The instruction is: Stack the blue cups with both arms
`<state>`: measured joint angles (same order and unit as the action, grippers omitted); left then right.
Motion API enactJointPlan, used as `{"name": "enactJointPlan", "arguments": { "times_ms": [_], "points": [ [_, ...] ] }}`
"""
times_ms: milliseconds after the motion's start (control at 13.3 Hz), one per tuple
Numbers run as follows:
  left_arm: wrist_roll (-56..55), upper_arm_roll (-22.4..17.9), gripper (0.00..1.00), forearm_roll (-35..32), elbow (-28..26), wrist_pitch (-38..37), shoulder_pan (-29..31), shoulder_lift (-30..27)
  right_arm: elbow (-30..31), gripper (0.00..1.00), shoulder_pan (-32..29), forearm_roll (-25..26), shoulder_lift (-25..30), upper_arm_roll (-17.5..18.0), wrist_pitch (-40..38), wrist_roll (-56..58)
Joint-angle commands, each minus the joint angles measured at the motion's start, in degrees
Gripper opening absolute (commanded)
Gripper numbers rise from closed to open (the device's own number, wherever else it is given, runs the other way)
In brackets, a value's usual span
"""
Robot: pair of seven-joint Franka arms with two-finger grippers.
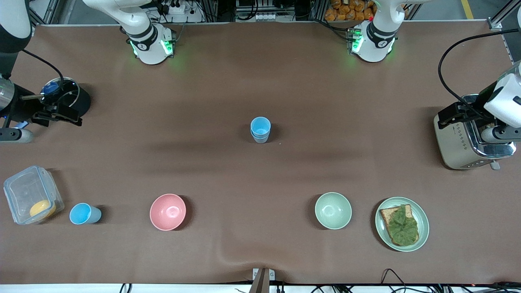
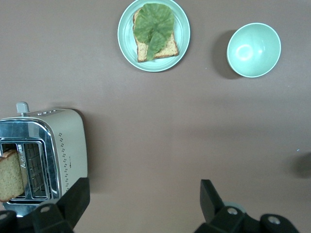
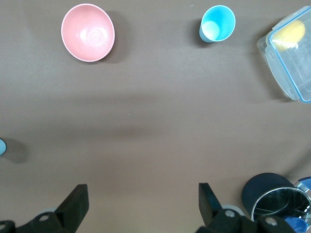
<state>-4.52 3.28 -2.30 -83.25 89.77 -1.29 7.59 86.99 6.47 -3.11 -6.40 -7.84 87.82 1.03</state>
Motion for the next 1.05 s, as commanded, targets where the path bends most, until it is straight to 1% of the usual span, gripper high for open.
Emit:
{"name": "enactJointPlan", "arguments": {
  "times_ms": [0,75,150,300,450,525,900,975],
  "points": [
    [1.0,-2.0,1.0,1.2,-2.4,-0.6,-1.2,-3.2,-0.2,1.0,-0.1,0.4,1.1,0.5,-0.4,0.7],
    [1.0,-2.0,1.0,1.3,-4.4,0.1,-1.2,-4.6,-0.7,1.0,0.0,0.2,1.1,0.5,-0.4,0.7],
    [0.2,-1.8,1.0,1.3,-5.0,0.4,-1.3,-6.1,-1.4,1.0,0.1,0.0,0.9,0.5,-0.3,0.8],
    [0.7,-1.7,1.0,1.4,-5.4,0.5,-1.2,-7.1,-1.8,1.0,0.6,0.0,0.7,0.6,-0.2,0.8],
    [0.8,-1.6,1.0,1.9,-7.6,0.1,-0.5,-9.7,-1.9,1.0,0.4,0.1,0.7,0.5,-0.3,1.0],
    [0.8,-1.6,1.0,3.0,-8.4,0.3,-0.6,-10.2,-1.9,1.0,0.2,0.2,0.8,0.5,-0.3,1.0],
    [0.5,-1.4,1.0,3.2,-8.2,0.1,-1.2,-10.3,-1.4,1.0,0.0,0.1,0.9,0.5,-0.3,0.9],
    [0.2,-1.4,1.0,3.3,-8.3,-0.1,-1.2,-10.5,-1.3,1.0,-0.9,0.0,0.9,0.8,-0.4,0.9]
  ]
}}
